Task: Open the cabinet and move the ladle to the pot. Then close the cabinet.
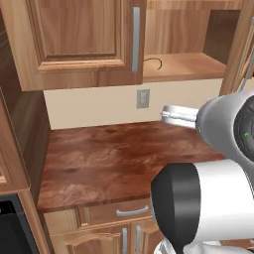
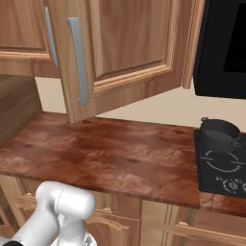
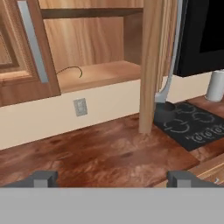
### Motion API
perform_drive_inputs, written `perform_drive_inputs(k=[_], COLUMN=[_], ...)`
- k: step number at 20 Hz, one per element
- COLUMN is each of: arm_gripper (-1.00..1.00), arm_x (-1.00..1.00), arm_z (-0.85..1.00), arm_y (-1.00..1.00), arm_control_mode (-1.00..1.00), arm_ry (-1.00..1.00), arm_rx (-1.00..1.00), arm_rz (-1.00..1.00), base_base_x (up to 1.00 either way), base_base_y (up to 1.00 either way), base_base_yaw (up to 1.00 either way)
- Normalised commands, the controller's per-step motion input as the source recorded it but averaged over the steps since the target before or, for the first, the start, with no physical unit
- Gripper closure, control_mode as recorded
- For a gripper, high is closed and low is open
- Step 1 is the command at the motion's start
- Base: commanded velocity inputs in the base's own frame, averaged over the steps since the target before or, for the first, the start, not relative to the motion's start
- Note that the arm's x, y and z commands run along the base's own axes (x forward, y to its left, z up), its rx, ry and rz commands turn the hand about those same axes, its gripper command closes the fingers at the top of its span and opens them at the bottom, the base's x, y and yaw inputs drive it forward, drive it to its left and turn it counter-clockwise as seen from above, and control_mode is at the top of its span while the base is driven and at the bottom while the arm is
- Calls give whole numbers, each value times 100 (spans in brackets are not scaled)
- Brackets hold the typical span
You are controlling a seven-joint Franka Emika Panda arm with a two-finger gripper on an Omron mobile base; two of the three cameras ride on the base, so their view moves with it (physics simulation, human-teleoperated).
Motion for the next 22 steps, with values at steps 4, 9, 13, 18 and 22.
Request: perform_drive_inputs(k=[4,9,13,18,22], arm_gripper=[-100,-100,-100,-100,-100], arm_x=[69,76,69,69,66], arm_z=[0,0,-1,-9,-2], arm_y=[34,16,0,0,0], arm_control_mode=[-100,-100,-100,-100,-100], arm_ry=[8,2,0,-1,0], arm_rx=[0,0,-1,-3,-3], arm_rz=[0,0,0,0,0], base_base_x=[0,0,0,0,0], base_base_y=[0,0,0,0,0], base_base_yaw=[0,0,0,0,0])
